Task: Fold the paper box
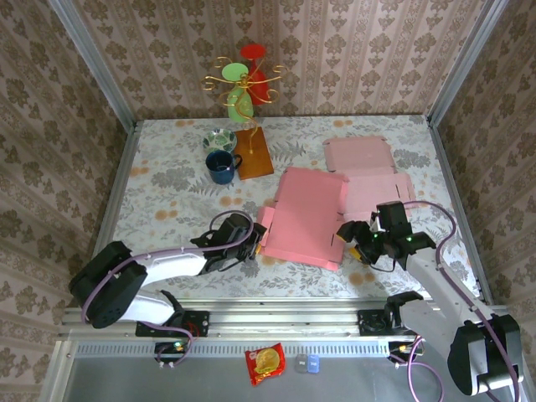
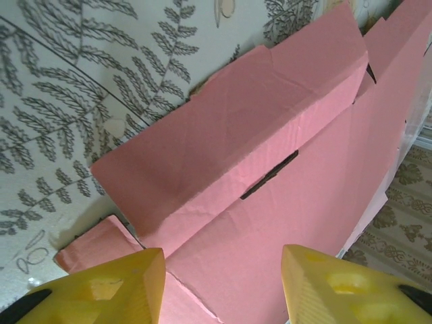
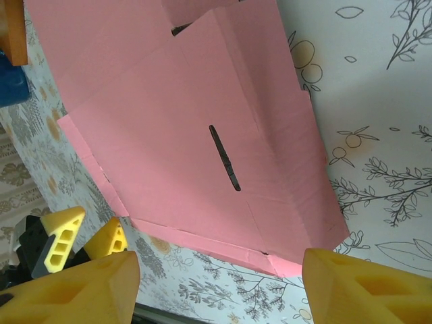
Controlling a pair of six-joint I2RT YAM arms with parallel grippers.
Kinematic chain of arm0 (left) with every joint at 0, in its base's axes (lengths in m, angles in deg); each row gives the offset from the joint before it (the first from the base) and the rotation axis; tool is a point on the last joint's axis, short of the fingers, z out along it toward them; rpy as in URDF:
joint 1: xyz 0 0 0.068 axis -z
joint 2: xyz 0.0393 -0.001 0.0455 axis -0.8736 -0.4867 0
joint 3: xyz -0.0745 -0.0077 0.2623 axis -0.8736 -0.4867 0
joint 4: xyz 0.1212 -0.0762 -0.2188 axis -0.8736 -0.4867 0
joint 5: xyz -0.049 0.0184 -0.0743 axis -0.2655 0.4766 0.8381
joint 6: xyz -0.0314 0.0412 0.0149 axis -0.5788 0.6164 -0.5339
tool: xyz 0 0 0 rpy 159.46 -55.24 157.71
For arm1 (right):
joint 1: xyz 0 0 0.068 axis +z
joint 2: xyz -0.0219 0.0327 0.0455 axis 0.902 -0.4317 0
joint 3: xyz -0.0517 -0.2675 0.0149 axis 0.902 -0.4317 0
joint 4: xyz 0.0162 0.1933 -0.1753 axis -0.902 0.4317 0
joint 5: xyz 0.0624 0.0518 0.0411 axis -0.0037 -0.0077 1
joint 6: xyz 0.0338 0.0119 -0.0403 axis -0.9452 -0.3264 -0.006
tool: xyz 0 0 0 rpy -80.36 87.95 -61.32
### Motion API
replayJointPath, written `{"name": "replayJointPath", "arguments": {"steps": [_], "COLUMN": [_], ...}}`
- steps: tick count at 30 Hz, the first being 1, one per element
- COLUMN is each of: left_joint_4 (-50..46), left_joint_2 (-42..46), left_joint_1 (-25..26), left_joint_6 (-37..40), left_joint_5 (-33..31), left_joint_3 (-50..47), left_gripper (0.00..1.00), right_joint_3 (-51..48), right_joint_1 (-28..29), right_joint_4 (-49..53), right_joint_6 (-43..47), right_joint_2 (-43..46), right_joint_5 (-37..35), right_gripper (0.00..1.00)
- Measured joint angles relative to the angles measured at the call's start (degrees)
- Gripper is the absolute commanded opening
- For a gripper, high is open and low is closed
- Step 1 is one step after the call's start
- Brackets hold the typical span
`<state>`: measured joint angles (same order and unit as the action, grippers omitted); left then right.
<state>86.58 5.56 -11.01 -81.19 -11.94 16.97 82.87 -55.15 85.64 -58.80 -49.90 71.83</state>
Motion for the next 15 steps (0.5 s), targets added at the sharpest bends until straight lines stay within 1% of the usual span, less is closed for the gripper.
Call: {"name": "replayJointPath", "arguments": {"steps": [15], "left_joint_4": [0.17], "left_joint_2": [-1.11], "left_joint_1": [0.0], "left_joint_6": [-2.36], "left_joint_5": [-0.39], "left_joint_3": [-0.66], "left_gripper": [0.48], "right_joint_3": [-0.44], "right_joint_1": [0.0], "right_joint_4": [-0.66], "right_joint_6": [-2.14], "right_joint_2": [0.07], "right_joint_5": [0.92], "right_gripper": [0.65]}}
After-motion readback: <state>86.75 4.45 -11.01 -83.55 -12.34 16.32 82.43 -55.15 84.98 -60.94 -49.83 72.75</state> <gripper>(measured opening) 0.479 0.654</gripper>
